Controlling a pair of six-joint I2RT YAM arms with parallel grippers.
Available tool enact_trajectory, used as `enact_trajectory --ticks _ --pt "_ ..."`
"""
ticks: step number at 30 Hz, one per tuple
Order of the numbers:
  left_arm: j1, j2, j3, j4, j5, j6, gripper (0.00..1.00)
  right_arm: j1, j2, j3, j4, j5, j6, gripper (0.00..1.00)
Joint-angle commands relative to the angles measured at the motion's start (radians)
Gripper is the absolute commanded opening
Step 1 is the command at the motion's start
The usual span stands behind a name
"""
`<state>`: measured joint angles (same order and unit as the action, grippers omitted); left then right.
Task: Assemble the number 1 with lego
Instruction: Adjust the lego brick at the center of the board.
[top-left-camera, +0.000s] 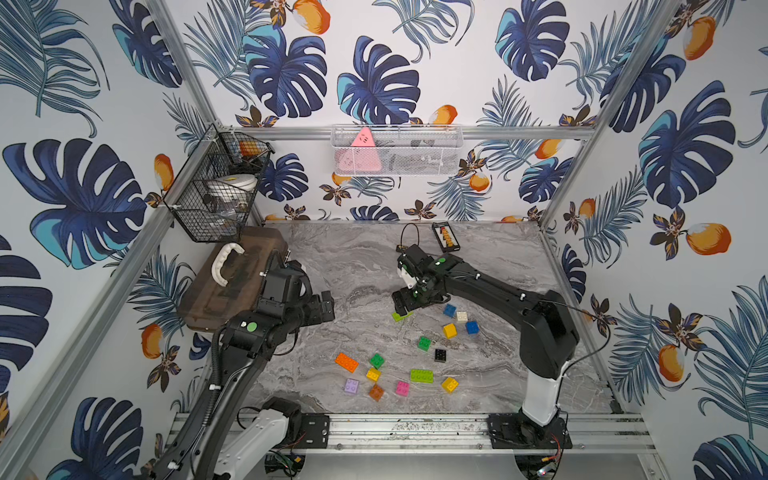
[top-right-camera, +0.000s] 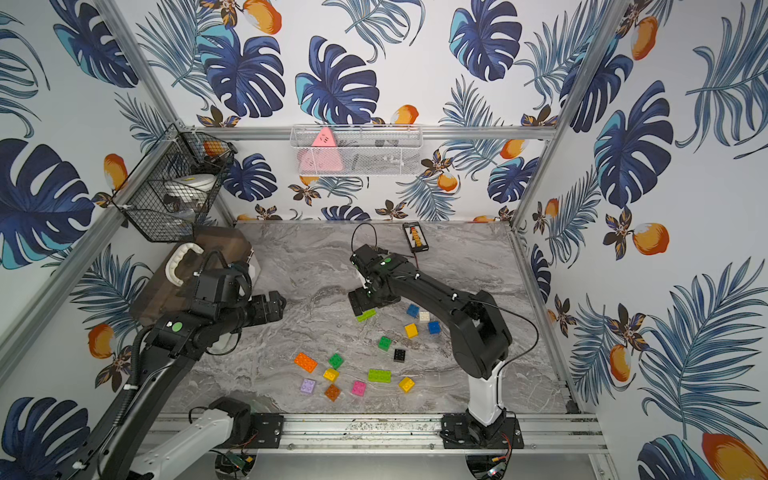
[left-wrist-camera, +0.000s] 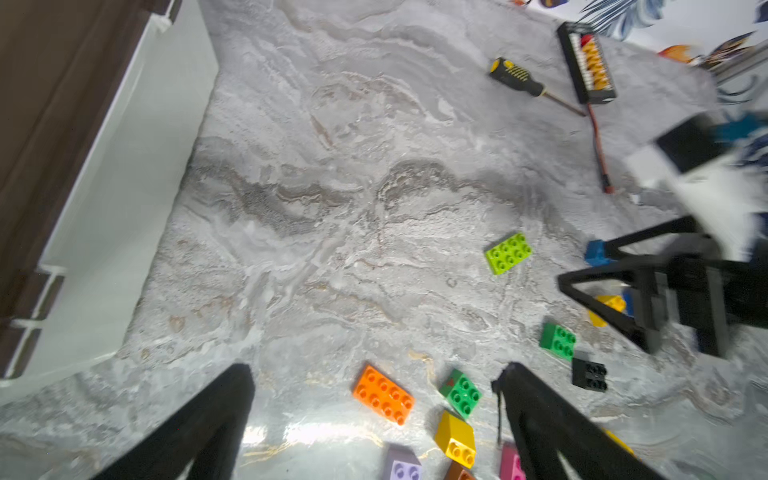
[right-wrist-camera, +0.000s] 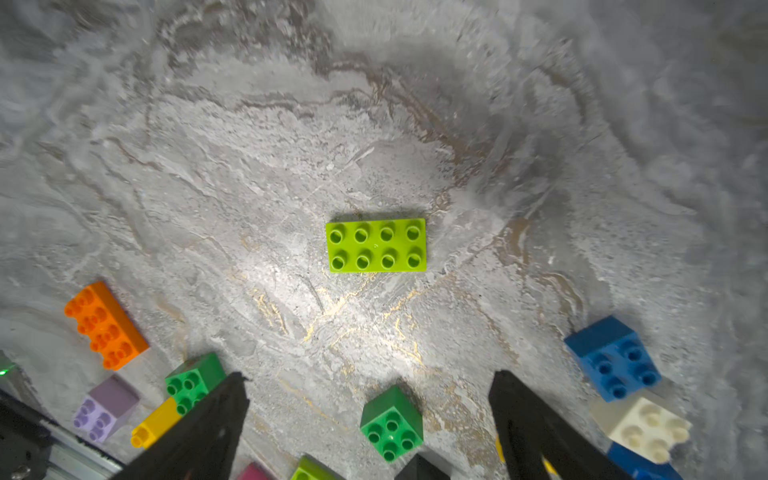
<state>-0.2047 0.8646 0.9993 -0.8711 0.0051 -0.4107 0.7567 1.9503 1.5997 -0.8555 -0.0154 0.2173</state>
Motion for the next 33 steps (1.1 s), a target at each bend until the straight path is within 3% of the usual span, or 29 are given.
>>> enact_trajectory --ticks 1,11,21,33 --pt "-0.011 -0.03 -0.012 0.046 0.119 0.038 0.99 0.006 0.071 0.045 -0.043 -0.018 -0.038 0.96" --pt "-0.031 -0.044 -0.034 0.062 0.113 0.024 0.99 0.002 0.258 0.12 -0.044 -0.022 -0.07 0.99" --pt "-0.028 -0.043 -0.039 0.065 0.101 0.017 0.99 0.001 0.266 0.121 -0.033 0.076 -0.003 0.85" --pt "-0.024 -0.05 -0.042 0.066 0.091 0.013 0.99 0.01 0.285 0.17 -0.045 0.114 0.086 0.86"
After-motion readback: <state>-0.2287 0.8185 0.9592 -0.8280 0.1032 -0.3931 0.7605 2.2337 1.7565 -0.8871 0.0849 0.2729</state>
